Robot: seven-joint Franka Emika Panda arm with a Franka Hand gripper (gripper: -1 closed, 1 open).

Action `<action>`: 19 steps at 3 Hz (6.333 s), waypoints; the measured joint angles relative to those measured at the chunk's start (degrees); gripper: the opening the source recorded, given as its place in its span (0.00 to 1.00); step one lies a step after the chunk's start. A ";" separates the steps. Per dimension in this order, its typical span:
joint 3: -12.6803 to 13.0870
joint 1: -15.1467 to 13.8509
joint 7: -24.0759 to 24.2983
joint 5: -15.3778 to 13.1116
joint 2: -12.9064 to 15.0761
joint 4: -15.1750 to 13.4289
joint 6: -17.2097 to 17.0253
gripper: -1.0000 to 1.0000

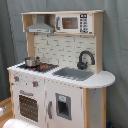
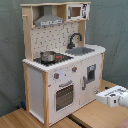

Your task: Play with the kitchen

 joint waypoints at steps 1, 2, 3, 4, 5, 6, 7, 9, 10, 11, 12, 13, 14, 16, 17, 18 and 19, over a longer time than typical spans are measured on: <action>-5.10 -2.22 0.44 -1.43 -0.12 1.05 0.87 1.00; -8.47 -5.52 0.43 -2.79 -0.17 2.13 4.18 1.00; -10.15 -10.40 0.39 -3.34 -0.05 5.05 7.23 1.00; -11.01 -15.75 0.35 -3.36 0.11 8.55 10.12 1.00; -11.59 -21.63 0.37 -3.34 0.18 12.47 12.86 1.00; -11.96 -27.17 0.41 -3.28 0.31 16.16 15.44 1.00; -12.28 -31.80 0.65 -3.22 0.49 19.65 17.29 1.00; -15.78 -39.45 1.85 -3.20 0.65 29.21 15.61 1.00; -18.01 -41.76 3.23 -2.96 1.06 32.97 12.64 1.00; -19.53 -44.35 6.49 -2.69 2.25 36.40 8.60 1.00; -19.39 -46.47 9.86 -1.93 3.40 39.11 5.52 1.00; -19.06 -48.85 11.84 0.22 4.54 42.60 2.20 1.00; -19.13 -51.72 12.04 3.95 5.93 46.69 -1.15 1.00; -21.09 -58.61 11.47 9.87 11.76 52.02 -7.32 1.00; -21.06 -59.68 11.29 10.08 15.78 53.66 -11.35 1.00; -20.13 -59.94 11.29 10.10 19.39 55.58 -15.25 1.00; -17.94 -60.21 11.33 10.40 23.70 58.25 -19.90 1.00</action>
